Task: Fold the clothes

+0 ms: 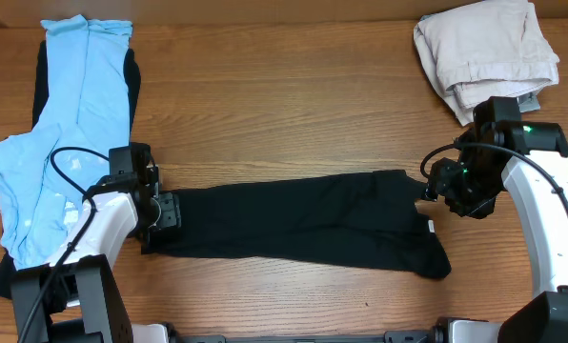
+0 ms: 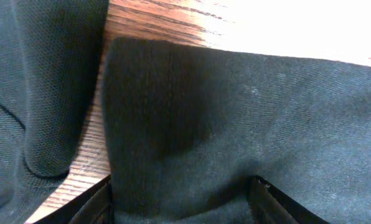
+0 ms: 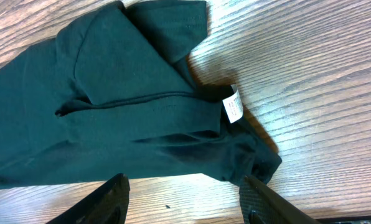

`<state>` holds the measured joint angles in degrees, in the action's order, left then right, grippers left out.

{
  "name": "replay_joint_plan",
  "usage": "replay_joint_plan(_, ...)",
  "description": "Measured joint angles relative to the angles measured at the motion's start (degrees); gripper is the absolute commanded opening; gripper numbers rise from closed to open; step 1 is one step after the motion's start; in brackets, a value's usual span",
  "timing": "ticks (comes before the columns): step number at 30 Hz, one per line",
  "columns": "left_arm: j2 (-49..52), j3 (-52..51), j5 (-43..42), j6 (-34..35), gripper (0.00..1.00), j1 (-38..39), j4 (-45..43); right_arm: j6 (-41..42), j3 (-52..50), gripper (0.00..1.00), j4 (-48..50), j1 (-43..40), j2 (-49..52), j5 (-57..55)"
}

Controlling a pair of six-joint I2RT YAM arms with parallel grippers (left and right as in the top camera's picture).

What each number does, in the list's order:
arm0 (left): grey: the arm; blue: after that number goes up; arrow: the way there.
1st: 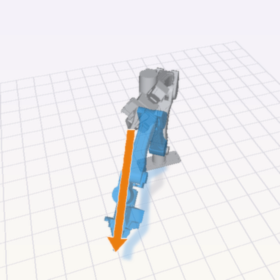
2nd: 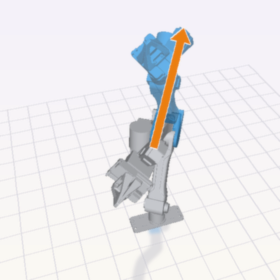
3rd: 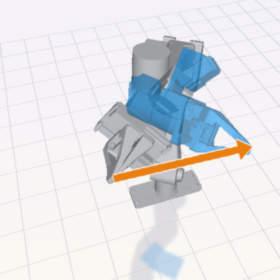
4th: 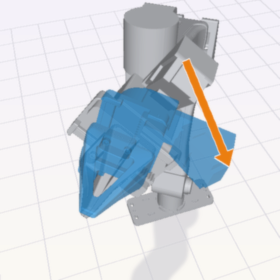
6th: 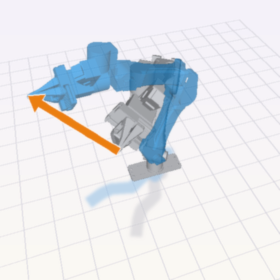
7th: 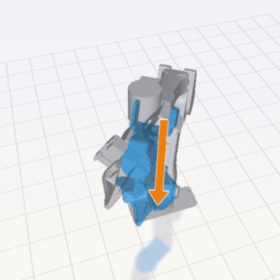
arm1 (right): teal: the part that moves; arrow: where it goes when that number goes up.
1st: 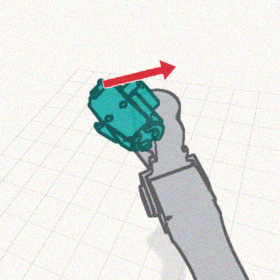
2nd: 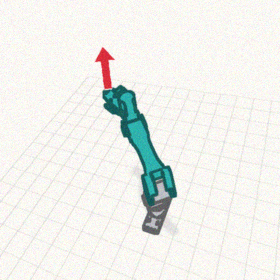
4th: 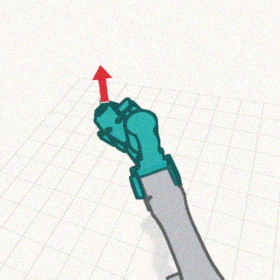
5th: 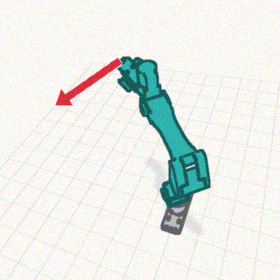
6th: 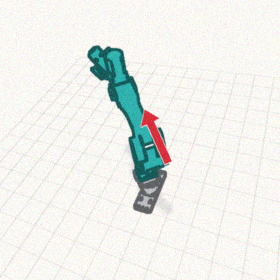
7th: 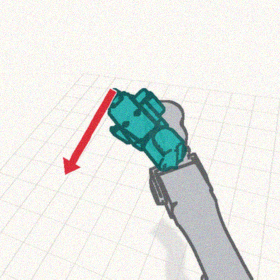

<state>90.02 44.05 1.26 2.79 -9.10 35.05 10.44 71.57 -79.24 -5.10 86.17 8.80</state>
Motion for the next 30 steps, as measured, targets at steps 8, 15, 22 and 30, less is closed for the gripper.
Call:
replay_joint_plan(8, 0.0, 0.0, 0.74, 0.2, 0.69, 0.0, 0.02, -0.46, 0.0, 0.61, -0.35, 0.0, 0.0, 0.0)
replay_joint_plan(15, 0.0, -0.11, 1.11, 0.17, 0.73, 0.0, -0.35, -0.61, 0.0, 0.61, -0.72, 0.0, 0.0, -0.02)
replay_joint_plan(22, -1.18, -1.97, 1.14, 0.35, 0.65, 0.0, -2.86, -0.83, 0.0, 0.61, -0.72, 0.0, 0.0, -0.02)
replay_joint_plan(30, -1.51, -2.69, 0.7, 2.27, 0.08, 0.11, -5.11, -1.07, 0.0, 0.61, -0.72, 0.0, 0.0, -0.02)
